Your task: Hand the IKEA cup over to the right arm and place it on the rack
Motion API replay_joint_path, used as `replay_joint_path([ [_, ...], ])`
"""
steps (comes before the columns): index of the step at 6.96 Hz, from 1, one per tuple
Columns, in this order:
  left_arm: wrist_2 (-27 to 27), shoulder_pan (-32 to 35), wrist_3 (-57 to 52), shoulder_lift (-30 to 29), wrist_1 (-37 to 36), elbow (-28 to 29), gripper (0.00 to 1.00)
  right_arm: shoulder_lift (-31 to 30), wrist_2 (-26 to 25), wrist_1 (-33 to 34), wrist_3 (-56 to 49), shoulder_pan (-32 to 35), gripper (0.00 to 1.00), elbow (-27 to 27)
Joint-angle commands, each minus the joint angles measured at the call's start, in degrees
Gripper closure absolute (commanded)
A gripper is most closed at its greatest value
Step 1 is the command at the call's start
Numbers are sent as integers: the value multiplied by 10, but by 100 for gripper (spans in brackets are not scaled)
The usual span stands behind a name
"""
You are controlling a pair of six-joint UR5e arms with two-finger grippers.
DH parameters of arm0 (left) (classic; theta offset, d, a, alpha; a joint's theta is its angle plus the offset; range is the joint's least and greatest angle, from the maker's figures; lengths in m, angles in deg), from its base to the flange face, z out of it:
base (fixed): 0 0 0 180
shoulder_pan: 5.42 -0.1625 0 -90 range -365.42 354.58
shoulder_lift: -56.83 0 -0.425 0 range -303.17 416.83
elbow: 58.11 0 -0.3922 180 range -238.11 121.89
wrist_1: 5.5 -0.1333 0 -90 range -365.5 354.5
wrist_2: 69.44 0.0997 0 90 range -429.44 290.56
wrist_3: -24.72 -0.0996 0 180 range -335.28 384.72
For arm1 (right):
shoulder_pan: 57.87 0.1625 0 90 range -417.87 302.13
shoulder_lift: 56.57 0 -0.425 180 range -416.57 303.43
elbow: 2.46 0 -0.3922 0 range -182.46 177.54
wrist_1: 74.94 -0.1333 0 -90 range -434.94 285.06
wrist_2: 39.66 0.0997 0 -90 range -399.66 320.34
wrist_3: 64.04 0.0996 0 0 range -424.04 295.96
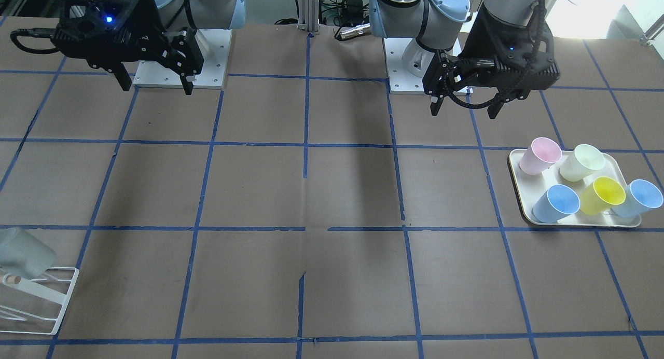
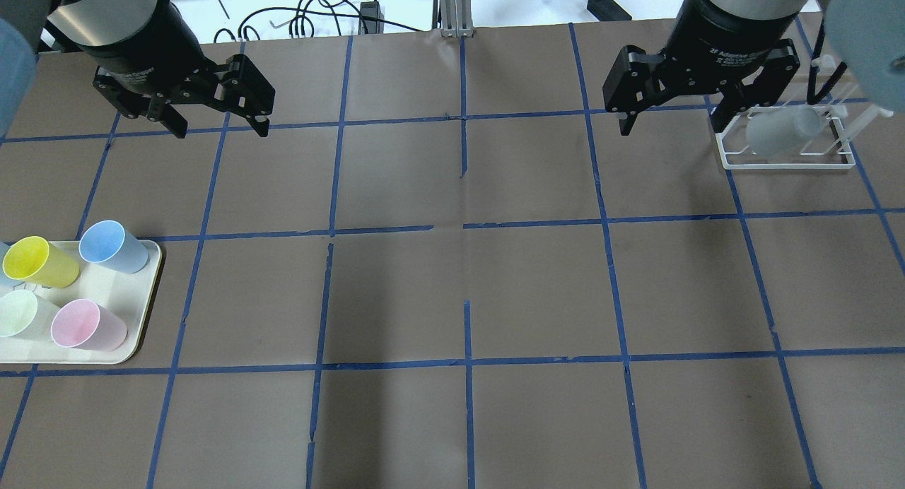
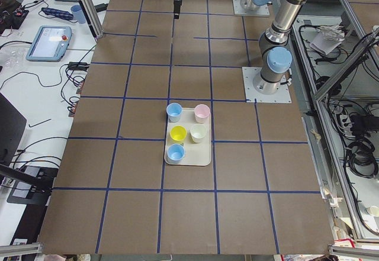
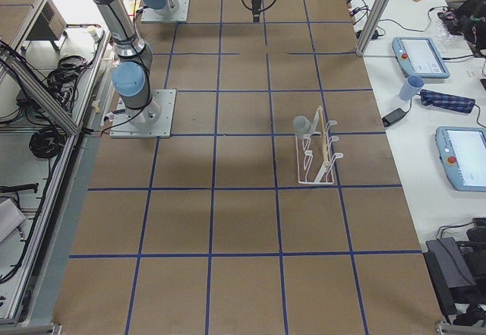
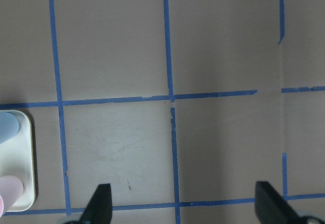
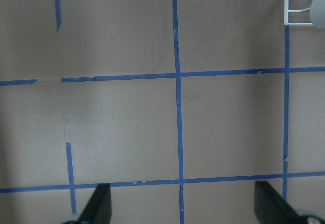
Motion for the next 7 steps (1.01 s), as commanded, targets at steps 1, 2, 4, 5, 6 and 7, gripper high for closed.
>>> replay_joint_path([
  [1, 0, 0, -1, 0, 0, 0, 0, 1, -1, -11, -2, 8, 0, 2],
  [2, 0, 0, -1, 0, -1, 1, 0, 1, 0, -8, -3, 8, 0, 3],
  [4, 0, 0, 0, 1, -10, -2, 0, 1, 0, -8, 1, 8, 0, 3],
  [5, 0, 0, 1, 1, -14, -3, 0, 1, 0, -7, 1, 8, 0, 3],
  [6, 0, 0, 1, 1, -14, -4, 0, 1, 0, -8, 1, 8, 0, 3],
  [7, 0, 0, 0, 1, -14, -4, 0, 1, 0, -7, 1, 8, 0, 4],
])
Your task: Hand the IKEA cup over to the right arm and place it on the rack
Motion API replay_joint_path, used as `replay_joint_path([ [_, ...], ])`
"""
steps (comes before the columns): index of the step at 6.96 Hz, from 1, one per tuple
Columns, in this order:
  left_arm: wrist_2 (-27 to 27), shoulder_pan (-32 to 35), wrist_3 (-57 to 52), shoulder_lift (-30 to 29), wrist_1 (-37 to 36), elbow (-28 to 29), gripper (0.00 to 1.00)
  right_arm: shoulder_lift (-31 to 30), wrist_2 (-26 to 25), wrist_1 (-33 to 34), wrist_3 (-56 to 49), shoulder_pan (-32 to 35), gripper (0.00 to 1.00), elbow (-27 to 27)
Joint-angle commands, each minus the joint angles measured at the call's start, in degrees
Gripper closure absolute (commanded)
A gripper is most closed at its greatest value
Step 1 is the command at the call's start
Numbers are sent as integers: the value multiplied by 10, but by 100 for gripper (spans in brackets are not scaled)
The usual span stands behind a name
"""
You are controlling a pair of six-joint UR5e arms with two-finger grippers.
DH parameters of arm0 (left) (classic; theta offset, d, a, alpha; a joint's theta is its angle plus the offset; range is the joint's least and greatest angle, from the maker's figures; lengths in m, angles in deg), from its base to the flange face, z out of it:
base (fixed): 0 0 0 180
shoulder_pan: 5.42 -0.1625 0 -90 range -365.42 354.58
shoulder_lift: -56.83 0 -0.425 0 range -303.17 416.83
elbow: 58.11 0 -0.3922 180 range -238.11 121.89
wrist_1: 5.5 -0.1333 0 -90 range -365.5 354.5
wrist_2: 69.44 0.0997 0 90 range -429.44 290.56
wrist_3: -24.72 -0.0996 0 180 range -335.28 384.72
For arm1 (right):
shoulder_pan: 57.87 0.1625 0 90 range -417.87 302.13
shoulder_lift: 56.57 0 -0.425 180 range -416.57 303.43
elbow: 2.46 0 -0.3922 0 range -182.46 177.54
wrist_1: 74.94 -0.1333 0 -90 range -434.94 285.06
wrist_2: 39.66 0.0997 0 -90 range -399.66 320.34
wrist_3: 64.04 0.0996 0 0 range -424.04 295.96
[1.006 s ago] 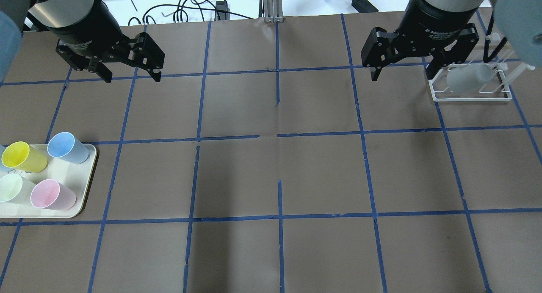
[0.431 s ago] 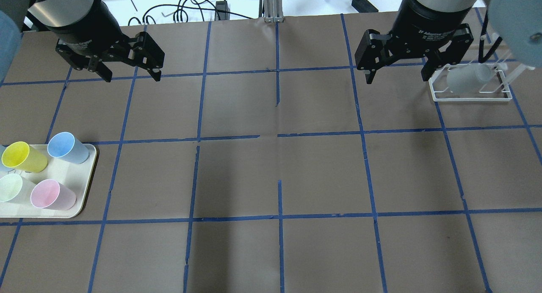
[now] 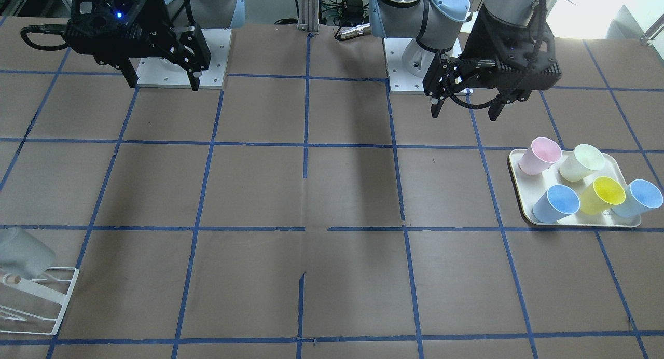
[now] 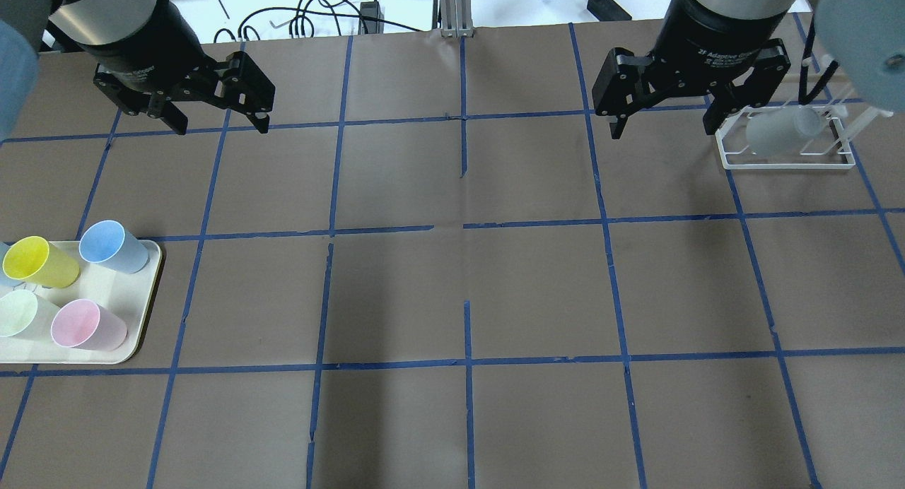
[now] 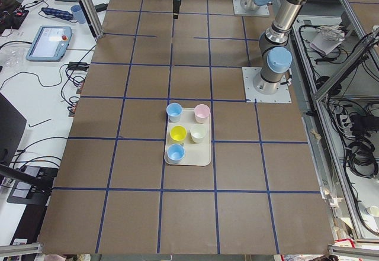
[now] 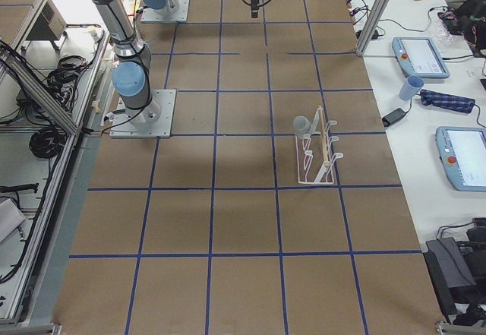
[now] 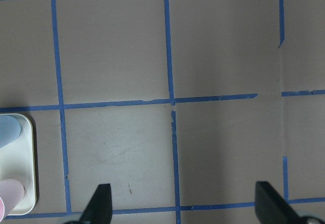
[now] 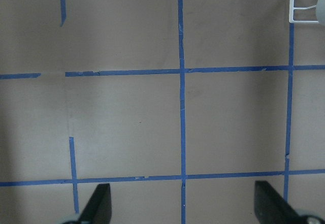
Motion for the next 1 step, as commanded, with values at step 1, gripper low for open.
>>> replay_joint_path([
  [1, 0, 1, -1, 1, -1, -1, 0, -1, -1, 0, 0, 0, 0, 0],
])
